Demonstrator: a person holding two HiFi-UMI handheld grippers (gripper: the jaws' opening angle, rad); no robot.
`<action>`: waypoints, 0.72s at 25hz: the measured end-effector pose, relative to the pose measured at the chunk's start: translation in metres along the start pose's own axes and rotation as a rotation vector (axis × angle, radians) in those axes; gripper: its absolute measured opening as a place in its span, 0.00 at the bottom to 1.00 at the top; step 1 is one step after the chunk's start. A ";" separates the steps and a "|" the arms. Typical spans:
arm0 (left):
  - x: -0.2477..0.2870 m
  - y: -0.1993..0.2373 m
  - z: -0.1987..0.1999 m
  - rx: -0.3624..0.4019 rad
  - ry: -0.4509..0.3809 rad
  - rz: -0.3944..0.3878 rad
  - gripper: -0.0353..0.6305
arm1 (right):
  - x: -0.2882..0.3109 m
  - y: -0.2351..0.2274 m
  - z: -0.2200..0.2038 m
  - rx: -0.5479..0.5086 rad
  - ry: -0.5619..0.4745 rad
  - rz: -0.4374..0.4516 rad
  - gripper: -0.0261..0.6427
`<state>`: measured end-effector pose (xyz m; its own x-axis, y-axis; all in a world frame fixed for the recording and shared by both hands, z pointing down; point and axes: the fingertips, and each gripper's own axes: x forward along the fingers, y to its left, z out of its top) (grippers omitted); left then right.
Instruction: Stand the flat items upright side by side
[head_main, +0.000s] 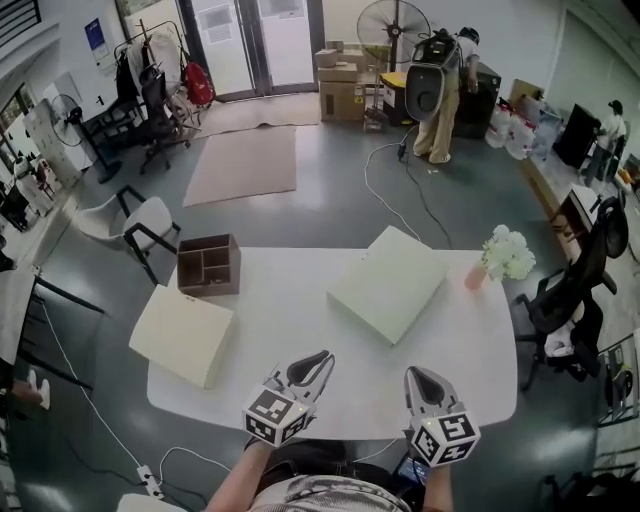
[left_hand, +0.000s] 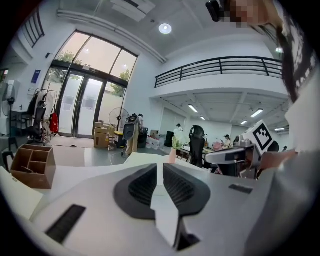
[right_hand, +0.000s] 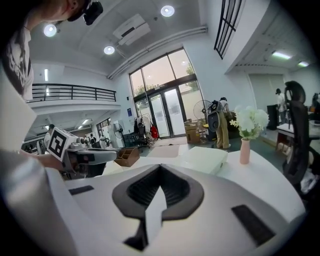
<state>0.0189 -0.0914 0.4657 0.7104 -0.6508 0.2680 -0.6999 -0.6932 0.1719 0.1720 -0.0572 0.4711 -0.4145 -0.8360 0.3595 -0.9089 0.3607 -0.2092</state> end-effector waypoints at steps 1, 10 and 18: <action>0.005 0.008 -0.001 -0.004 0.010 0.002 0.10 | 0.005 -0.005 0.001 0.004 0.005 -0.011 0.04; 0.074 0.076 -0.023 -0.055 0.073 -0.036 0.31 | 0.043 -0.080 0.015 0.010 0.040 -0.111 0.04; 0.131 0.139 -0.055 -0.271 0.111 0.074 0.42 | 0.105 -0.188 0.020 0.236 0.044 -0.101 0.19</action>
<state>0.0107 -0.2558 0.5768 0.6549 -0.6483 0.3884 -0.7542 -0.5276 0.3909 0.3004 -0.2209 0.5301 -0.3288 -0.8420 0.4277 -0.9120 0.1655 -0.3753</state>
